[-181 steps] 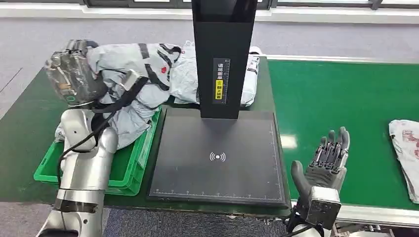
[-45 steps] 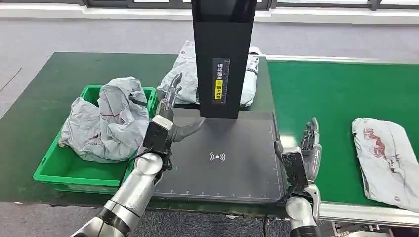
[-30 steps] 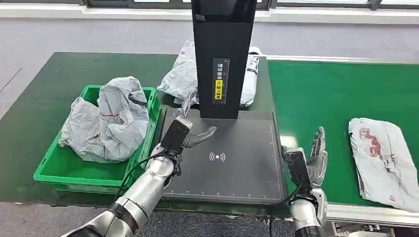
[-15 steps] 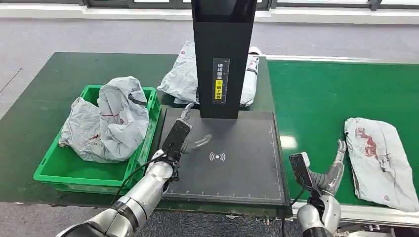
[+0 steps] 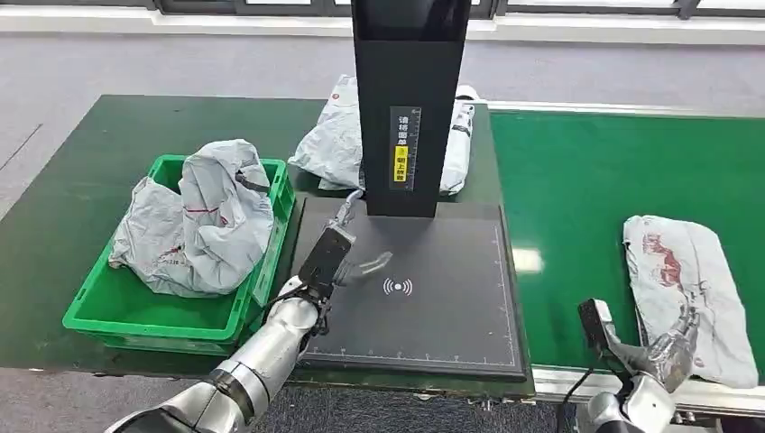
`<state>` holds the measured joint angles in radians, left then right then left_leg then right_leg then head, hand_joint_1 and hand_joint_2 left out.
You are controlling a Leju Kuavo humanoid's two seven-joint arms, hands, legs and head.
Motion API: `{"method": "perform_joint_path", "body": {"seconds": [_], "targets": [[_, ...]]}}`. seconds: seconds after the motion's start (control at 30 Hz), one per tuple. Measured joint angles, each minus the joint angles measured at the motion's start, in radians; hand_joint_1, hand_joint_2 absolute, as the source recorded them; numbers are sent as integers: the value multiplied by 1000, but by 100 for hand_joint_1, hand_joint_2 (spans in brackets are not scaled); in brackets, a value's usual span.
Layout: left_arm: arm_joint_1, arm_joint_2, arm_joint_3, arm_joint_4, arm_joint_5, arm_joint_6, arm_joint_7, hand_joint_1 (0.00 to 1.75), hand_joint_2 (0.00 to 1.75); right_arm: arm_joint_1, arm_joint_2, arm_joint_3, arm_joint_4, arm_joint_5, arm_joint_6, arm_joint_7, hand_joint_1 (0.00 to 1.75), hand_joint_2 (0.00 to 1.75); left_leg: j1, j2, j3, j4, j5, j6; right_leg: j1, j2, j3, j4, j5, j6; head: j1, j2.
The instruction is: Moved the parcel from conveyor to table for the left to box.
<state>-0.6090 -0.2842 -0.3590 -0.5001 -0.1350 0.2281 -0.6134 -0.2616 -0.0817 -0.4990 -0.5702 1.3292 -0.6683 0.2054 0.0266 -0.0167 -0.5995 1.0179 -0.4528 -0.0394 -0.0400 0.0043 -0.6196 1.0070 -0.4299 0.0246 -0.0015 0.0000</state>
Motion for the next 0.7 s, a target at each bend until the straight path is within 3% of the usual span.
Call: {"method": "perform_joint_path", "body": {"seconds": [0.27,0.3,0.33,0.47,0.57,0.7], "targets": [[-5,-6,16,-7,16,-16,-5,0,175,-70,-82,-10,160,134,155,222,0,175,0,1,1,0,0,0,0,0,0,0,0,0,0,0],[-6,-10,18,-8,15,-16,-5,0,175,-80,-88,-10,172,139,173,236,30,175,0,0,1,0,0,0,0,0,1,0,0,0,0,0],[-7,-11,19,-8,15,-16,-5,0,175,-87,-94,-10,182,141,180,241,175,175,0,0,2,0,-1,2,0,0,2,0,0,1,0,0],[-10,-15,21,-8,15,-17,1,0,175,-109,-109,-10,216,151,253,276,175,175,0,0,2,2,-1,3,0,-1,4,-1,0,1,0,0],[-16,-15,26,-8,17,-18,1,0,175,-121,-116,-10,234,136,310,247,175,175,0,0,3,3,-1,4,0,-1,6,-1,0,3,0,0],[-19,-15,32,-8,18,-16,3,0,175,-121,-116,-15,244,130,279,184,175,175,0,0,2,4,-1,6,0,-2,7,-1,1,4,0,0]]}}
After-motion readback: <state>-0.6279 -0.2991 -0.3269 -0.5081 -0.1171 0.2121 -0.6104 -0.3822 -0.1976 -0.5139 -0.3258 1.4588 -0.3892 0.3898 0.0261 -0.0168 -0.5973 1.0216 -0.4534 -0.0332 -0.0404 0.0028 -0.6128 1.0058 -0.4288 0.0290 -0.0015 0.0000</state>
